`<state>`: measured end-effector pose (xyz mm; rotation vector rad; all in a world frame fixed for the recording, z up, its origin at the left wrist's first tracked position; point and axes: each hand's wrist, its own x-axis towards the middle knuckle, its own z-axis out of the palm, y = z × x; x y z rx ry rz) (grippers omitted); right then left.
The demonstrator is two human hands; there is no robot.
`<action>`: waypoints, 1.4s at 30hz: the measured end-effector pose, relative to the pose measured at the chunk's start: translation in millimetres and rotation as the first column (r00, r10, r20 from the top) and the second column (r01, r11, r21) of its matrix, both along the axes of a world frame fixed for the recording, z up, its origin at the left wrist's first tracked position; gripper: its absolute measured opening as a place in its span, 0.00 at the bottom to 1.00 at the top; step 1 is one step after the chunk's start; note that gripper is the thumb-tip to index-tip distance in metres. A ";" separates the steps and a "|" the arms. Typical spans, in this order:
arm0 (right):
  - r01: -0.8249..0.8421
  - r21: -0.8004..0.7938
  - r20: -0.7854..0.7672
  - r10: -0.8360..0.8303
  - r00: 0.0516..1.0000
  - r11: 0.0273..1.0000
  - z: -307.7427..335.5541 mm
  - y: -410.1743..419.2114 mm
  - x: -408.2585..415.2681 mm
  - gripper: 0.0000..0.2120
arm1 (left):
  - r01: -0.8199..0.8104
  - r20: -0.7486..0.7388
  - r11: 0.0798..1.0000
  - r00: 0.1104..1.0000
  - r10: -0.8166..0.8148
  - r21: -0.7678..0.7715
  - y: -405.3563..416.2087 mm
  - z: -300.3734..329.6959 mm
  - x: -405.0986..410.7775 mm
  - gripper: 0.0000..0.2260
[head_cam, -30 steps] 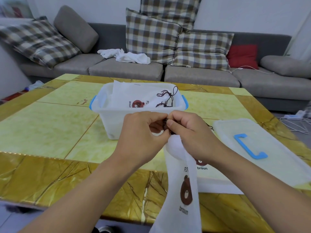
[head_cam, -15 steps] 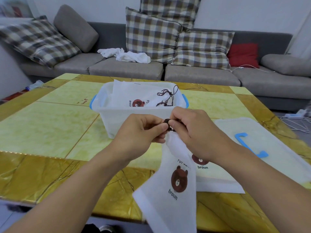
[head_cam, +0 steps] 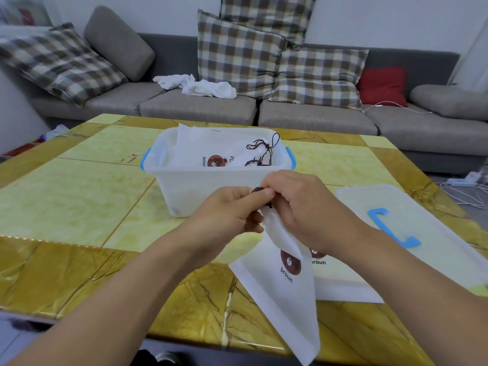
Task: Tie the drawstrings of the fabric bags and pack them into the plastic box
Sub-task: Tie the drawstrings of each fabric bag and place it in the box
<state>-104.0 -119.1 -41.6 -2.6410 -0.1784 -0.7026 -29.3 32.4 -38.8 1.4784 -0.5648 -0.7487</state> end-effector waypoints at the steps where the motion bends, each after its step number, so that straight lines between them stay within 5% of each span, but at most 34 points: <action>1: -0.002 0.013 -0.003 0.002 1.000 1.000 0.0 -0.3 0.1 0.10 | -0.006 0.110 1.000 0.994 0.003 0.026 0.7 -1.6 0.7 0.11; 6: 0.011 0.130 -0.012 -0.009 1.000 0.991 4.2 -1.9 -2.4 0.09 | -0.081 0.330 0.996 0.939 0.092 -0.048 2.7 -5.5 5.2 0.09; 14: 0.014 0.332 -0.069 0.010 0.998 0.943 13.7 -5.3 -8.6 0.10 | -0.195 0.400 0.971 0.886 0.235 -0.137 8.0 -2.8 11.1 0.05; 19: 0.038 0.549 -0.071 0.002 0.997 0.835 22.3 -21.2 -11.8 0.09 | -0.185 0.399 0.980 0.895 0.200 -0.076 20.0 0.4 24.6 0.05; 27: 0.102 0.627 -0.180 0.016 0.984 0.772 24.6 -38.0 -18.7 0.08 | -0.194 0.539 0.980 0.830 0.147 0.031 30.5 -0.7 38.6 0.05; 29: 0.096 0.651 -0.244 0.087 0.966 0.753 23.9 -40.5 -19.9 0.06 | -0.194 0.473 0.980 0.868 0.154 0.037 29.3 -2.1 37.1 0.05; 34: 0.154 0.340 -0.334 -0.034 0.942 0.928 14.7 -39.1 -18.0 0.36 | 0.013 0.016 0.999 1.000 -0.012 -0.031 12.1 -5.1 12.7 0.11; 36: 0.180 0.229 -0.288 -0.110 0.951 0.957 11.6 -31.1 -11.5 0.25 | 0.028 -0.073 0.989 0.997 -0.039 -0.147 5.1 -0.5 9.3 0.11; 39: 0.145 0.398 -0.252 -0.043 0.967 0.906 5.8 -24.3 -1.1 0.08 | -0.051 0.022 0.983 0.998 0.056 -0.175 3.5 7.3 13.7 0.12; 42: 0.034 0.792 0.004 -0.062 0.998 0.609 19.6 -19.8 8.6 0.03 | -0.400 0.177 0.863 0.867 0.465 -0.309 12.1 14.0 32.4 0.16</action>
